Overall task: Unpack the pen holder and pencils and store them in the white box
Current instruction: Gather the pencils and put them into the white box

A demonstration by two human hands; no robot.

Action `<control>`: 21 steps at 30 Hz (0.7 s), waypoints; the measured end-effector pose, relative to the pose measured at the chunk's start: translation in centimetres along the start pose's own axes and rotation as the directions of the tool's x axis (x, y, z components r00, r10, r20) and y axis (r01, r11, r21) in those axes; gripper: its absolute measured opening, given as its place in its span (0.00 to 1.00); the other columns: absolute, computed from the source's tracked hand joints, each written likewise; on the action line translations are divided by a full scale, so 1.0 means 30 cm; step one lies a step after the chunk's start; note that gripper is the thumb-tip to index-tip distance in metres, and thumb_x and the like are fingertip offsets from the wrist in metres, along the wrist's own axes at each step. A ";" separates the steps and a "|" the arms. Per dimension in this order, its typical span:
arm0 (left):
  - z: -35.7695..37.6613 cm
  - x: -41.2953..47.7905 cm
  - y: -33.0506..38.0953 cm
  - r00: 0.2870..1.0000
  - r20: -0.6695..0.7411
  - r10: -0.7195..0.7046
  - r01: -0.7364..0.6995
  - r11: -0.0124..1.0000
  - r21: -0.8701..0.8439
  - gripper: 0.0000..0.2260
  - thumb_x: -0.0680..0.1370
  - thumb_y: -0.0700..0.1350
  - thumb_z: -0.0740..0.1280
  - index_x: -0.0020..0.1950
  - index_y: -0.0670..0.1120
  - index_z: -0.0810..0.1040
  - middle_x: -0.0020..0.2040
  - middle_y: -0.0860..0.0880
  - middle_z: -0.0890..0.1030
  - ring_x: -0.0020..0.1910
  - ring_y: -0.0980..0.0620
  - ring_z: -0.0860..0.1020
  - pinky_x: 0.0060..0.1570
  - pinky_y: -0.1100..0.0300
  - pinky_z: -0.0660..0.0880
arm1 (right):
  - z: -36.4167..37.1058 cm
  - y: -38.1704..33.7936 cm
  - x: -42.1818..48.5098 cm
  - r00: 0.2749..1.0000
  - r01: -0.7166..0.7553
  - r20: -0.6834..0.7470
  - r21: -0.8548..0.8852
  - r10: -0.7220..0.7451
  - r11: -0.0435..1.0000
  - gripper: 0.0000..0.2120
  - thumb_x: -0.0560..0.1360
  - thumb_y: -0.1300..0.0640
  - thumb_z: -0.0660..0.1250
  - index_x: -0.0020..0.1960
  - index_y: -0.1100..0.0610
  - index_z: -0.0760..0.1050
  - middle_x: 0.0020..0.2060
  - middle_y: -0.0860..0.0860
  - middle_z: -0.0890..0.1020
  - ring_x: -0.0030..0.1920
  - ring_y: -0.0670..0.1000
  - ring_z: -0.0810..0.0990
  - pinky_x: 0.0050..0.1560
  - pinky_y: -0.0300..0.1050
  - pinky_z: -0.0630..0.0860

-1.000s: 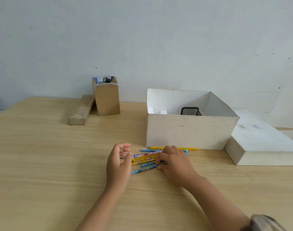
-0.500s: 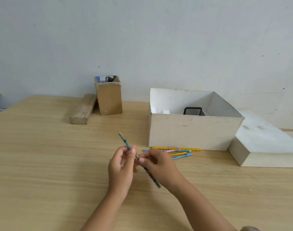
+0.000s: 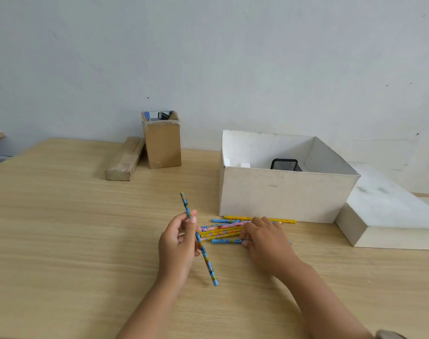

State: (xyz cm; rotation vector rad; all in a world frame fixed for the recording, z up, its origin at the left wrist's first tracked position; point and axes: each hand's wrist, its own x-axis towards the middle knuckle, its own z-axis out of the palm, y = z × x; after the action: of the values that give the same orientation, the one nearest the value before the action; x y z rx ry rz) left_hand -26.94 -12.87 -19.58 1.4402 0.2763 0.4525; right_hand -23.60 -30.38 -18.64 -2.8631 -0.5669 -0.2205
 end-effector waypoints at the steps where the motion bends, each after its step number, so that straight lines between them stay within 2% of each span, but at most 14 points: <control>1: -0.001 -0.003 0.002 1.000 -0.006 0.009 -0.009 1.000 0.011 0.06 0.78 0.42 0.64 0.52 0.48 0.79 0.34 0.48 0.76 0.19 0.60 0.72 0.19 0.66 0.70 | 0.000 -0.002 -0.002 1.000 -0.023 0.012 -0.003 0.023 1.000 0.08 0.76 0.55 0.61 0.54 0.53 0.75 0.52 0.51 0.78 0.56 0.55 0.73 0.48 0.45 0.61; 2: 0.000 -0.007 0.006 1.000 -0.009 0.011 -0.011 1.000 0.019 0.06 0.77 0.42 0.65 0.51 0.48 0.79 0.34 0.48 0.75 0.19 0.60 0.72 0.19 0.66 0.70 | -0.003 -0.008 -0.005 0.998 -0.057 0.008 0.039 0.057 0.998 0.08 0.77 0.55 0.60 0.54 0.53 0.74 0.51 0.50 0.77 0.54 0.53 0.73 0.48 0.45 0.63; 4: 0.011 -0.016 0.013 1.000 0.000 -0.002 0.002 1.000 0.011 0.05 0.76 0.41 0.66 0.51 0.46 0.80 0.32 0.48 0.74 0.19 0.60 0.73 0.19 0.66 0.71 | -0.019 -0.029 -0.011 0.985 -0.150 -0.042 0.296 0.169 0.943 0.03 0.78 0.57 0.60 0.49 0.52 0.73 0.44 0.46 0.77 0.43 0.47 0.73 0.41 0.40 0.66; 6: 0.038 -0.023 0.019 0.999 0.040 -0.025 0.025 1.000 -0.005 0.04 0.75 0.41 0.68 0.49 0.43 0.80 0.28 0.49 0.75 0.19 0.60 0.73 0.20 0.67 0.69 | -0.044 -0.061 -0.020 0.966 -0.196 -0.014 0.611 0.259 0.767 0.07 0.77 0.60 0.62 0.42 0.50 0.70 0.36 0.45 0.75 0.34 0.43 0.70 0.34 0.34 0.65; 8: 0.080 -0.033 0.032 0.994 0.106 -0.038 0.039 0.999 -0.009 0.03 0.74 0.41 0.70 0.45 0.43 0.80 0.27 0.51 0.76 0.20 0.60 0.73 0.20 0.68 0.68 | -0.068 -0.081 -0.031 0.964 -0.218 0.085 0.795 0.251 0.567 0.08 0.76 0.63 0.64 0.41 0.52 0.70 0.36 0.51 0.79 0.30 0.43 0.71 0.32 0.33 0.67; 10: 0.128 -0.043 0.054 0.985 0.159 -0.064 0.072 0.997 -0.040 0.02 0.73 0.41 0.70 0.42 0.44 0.79 0.27 0.51 0.78 0.20 0.59 0.73 0.21 0.68 0.68 | -0.090 -0.094 -0.049 0.966 -0.245 0.177 0.866 0.190 0.437 0.06 0.76 0.64 0.65 0.43 0.55 0.70 0.36 0.53 0.81 0.27 0.41 0.72 0.28 0.32 0.67; 12: 0.168 -0.044 0.065 0.975 0.211 -0.072 0.081 0.996 -0.036 0.03 0.72 0.43 0.72 0.41 0.47 0.79 0.27 0.51 0.79 0.22 0.58 0.74 0.23 0.66 0.70 | -0.101 -0.081 -0.067 0.963 -0.258 0.214 0.907 0.164 0.331 0.05 0.76 0.66 0.64 0.45 0.58 0.70 0.32 0.51 0.82 0.24 0.41 0.72 0.26 0.33 0.66; 14: 0.193 -0.041 0.066 0.965 0.261 -0.028 0.012 0.998 0.062 0.03 0.72 0.49 0.71 0.40 0.52 0.80 0.28 0.52 0.81 0.27 0.57 0.77 0.28 0.60 0.74 | -0.110 -0.048 -0.083 0.955 -0.262 0.206 0.923 0.212 0.281 0.05 0.75 0.66 0.65 0.48 0.58 0.71 0.30 0.50 0.83 0.25 0.45 0.71 0.26 0.36 0.66; 15: 0.195 -0.035 0.058 0.958 0.286 0.021 -0.077 0.979 0.188 0.05 0.72 0.54 0.69 0.40 0.54 0.80 0.32 0.52 0.82 0.32 0.56 0.79 0.34 0.57 0.76 | -0.115 -0.028 -0.090 0.948 -0.264 0.198 0.927 0.250 0.267 0.06 0.75 0.66 0.65 0.49 0.58 0.72 0.30 0.51 0.84 0.25 0.46 0.71 0.25 0.36 0.66; 16: 0.191 -0.027 0.045 0.944 0.321 0.081 -0.203 0.908 0.366 0.07 0.72 0.56 0.66 0.42 0.56 0.81 0.36 0.52 0.83 0.37 0.55 0.79 0.39 0.56 0.76 | -0.119 -0.006 -0.095 0.939 -0.263 0.186 0.931 0.290 0.255 0.06 0.75 0.67 0.65 0.50 0.58 0.72 0.30 0.51 0.84 0.25 0.46 0.71 0.25 0.36 0.67; 18: 0.176 -0.023 0.015 0.888 0.410 0.208 -0.452 0.564 0.691 0.09 0.75 0.55 0.63 0.47 0.55 0.81 0.45 0.54 0.82 0.46 0.55 0.77 0.43 0.58 0.72 | -0.131 0.040 -0.108 0.920 -0.258 0.164 0.938 0.357 0.233 0.07 0.75 0.67 0.65 0.51 0.58 0.73 0.30 0.52 0.85 0.25 0.46 0.71 0.24 0.36 0.67; 19: 0.168 -0.021 0.002 0.857 0.457 0.236 -0.514 0.424 0.746 0.09 0.76 0.53 0.62 0.50 0.55 0.80 0.48 0.55 0.81 0.50 0.53 0.76 0.44 0.58 0.71 | -0.138 0.059 -0.114 0.911 -0.257 0.158 0.939 0.380 0.227 0.07 0.75 0.66 0.66 0.51 0.59 0.74 0.30 0.52 0.85 0.25 0.46 0.71 0.24 0.36 0.67; 20: 0.164 -0.020 -0.008 0.835 0.492 0.247 -0.550 0.349 0.759 0.08 0.76 0.52 0.63 0.52 0.55 0.80 0.50 0.55 0.80 0.53 0.51 0.75 0.44 0.58 0.70 | -0.145 0.077 -0.121 0.904 -0.259 0.153 0.939 0.399 0.226 0.07 0.75 0.66 0.66 0.52 0.59 0.74 0.31 0.52 0.85 0.26 0.47 0.70 0.24 0.36 0.67; 21: 0.161 -0.018 -0.017 0.823 0.512 0.245 -0.567 0.315 0.761 0.09 0.76 0.51 0.63 0.53 0.54 0.80 0.52 0.54 0.80 0.54 0.50 0.75 0.44 0.57 0.70 | -0.152 0.092 -0.128 0.898 -0.263 0.152 0.937 0.412 0.229 0.07 0.75 0.65 0.66 0.52 0.59 0.75 0.31 0.52 0.85 0.27 0.48 0.70 0.24 0.37 0.66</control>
State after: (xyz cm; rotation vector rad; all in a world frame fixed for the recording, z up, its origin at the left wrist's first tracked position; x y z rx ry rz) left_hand -25.18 -17.44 -19.54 2.6912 -0.1923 0.5077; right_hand -26.50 -35.32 -15.46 -1.6494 0.0516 0.0324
